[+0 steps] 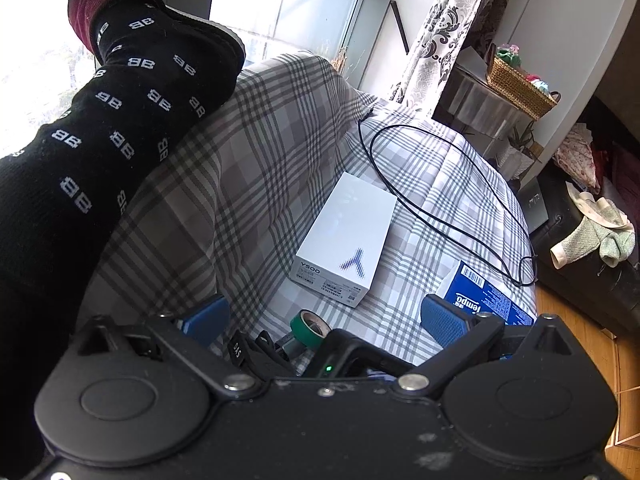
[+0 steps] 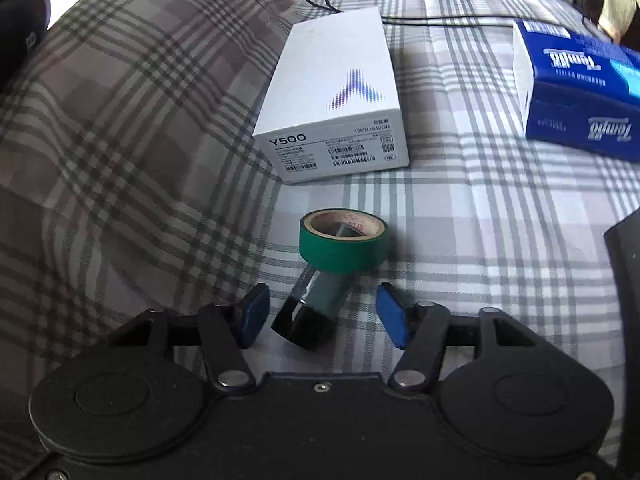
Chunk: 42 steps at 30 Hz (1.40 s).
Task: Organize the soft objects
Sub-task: 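Grasp the glass bottle with the right gripper while the left grasps the green tape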
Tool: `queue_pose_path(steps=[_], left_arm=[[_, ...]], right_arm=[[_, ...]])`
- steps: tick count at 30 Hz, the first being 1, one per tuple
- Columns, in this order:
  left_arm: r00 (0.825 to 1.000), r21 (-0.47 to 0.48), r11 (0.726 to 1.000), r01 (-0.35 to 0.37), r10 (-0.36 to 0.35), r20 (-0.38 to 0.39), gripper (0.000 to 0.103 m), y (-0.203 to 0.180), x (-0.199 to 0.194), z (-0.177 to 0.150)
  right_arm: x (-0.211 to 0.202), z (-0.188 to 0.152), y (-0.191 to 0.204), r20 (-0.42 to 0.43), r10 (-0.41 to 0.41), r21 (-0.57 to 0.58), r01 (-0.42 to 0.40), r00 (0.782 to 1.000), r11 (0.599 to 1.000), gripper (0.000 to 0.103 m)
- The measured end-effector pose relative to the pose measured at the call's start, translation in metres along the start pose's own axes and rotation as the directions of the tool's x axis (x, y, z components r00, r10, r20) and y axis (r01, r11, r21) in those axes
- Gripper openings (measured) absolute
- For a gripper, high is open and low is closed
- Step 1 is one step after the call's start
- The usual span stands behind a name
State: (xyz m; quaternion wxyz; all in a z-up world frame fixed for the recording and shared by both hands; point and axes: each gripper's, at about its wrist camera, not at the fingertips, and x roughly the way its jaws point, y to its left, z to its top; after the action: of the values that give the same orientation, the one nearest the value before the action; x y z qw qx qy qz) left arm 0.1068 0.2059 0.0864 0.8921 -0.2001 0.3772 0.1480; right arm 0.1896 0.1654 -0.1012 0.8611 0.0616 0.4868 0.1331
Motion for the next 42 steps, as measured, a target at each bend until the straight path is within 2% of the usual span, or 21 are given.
queue_pose_path(steps=[1, 5, 14, 19, 22, 26, 29, 34, 41, 42], left_arm=[[1.000, 0.002, 1.000, -0.001, 0.001, -0.005, 0.102, 0.000, 0.002, 0.000], [1.000, -0.005, 1.000, -0.011, 0.011, -0.020, 0.102, 0.002, 0.009, -0.001], [0.993, 0.013, 0.999, -0.042, 0.043, -0.108, 0.102, 0.001, 0.047, -0.011], [0.985, 0.024, 1.000, -0.017, 0.021, -0.171, 0.102, 0.003, 0.087, -0.019], [0.988, 0.034, 0.999, -0.040, 0.045, -0.150, 0.102, 0.003, 0.111, -0.019], [0.989, 0.091, 0.996, 0.000, 0.014, -0.148, 0.102, -0.009, 0.144, -0.021], [0.991, 0.167, 0.986, -0.015, 0.037, -0.129, 0.102, -0.026, 0.163, -0.025], [0.983, 0.279, 0.959, -0.060, 0.105, -0.152, 0.101, -0.044, 0.186, -0.041], [0.973, 0.271, 0.961, -0.062, 0.119, -0.198, 0.099, -0.040, 0.207, -0.045], [0.971, 0.264, 0.963, -0.060, 0.117, -0.208, 0.095, -0.039, 0.210, -0.044]], right_arm=[[-0.001, -0.002, 0.003, 0.004, -0.008, -0.050, 0.008, 1.000, 0.999, 0.036], [-0.012, -0.011, -0.007, -0.021, -0.003, -0.128, 0.000, 1.000, 0.992, 0.030], [-0.055, -0.041, -0.047, -0.125, -0.049, -0.196, 0.023, 0.991, 0.980, 0.030], [-0.072, -0.057, -0.057, -0.162, -0.052, -0.204, 0.018, 0.985, 0.979, 0.030], [-0.078, -0.063, -0.061, -0.150, -0.076, -0.223, 0.041, 0.986, 0.974, 0.030], [-0.081, -0.065, -0.068, -0.149, -0.077, -0.208, 0.045, 0.986, 0.977, 0.030], [-0.083, -0.065, -0.070, -0.148, -0.078, -0.202, 0.047, 0.986, 0.978, 0.030], [-0.084, -0.067, -0.069, -0.143, -0.085, -0.213, 0.053, 0.986, 0.976, 0.030], [-0.084, -0.070, -0.068, -0.140, -0.094, -0.228, 0.060, 0.986, 0.972, 0.030], [-0.085, -0.070, -0.068, -0.139, -0.096, -0.231, 0.062, 0.986, 0.971, 0.030]])
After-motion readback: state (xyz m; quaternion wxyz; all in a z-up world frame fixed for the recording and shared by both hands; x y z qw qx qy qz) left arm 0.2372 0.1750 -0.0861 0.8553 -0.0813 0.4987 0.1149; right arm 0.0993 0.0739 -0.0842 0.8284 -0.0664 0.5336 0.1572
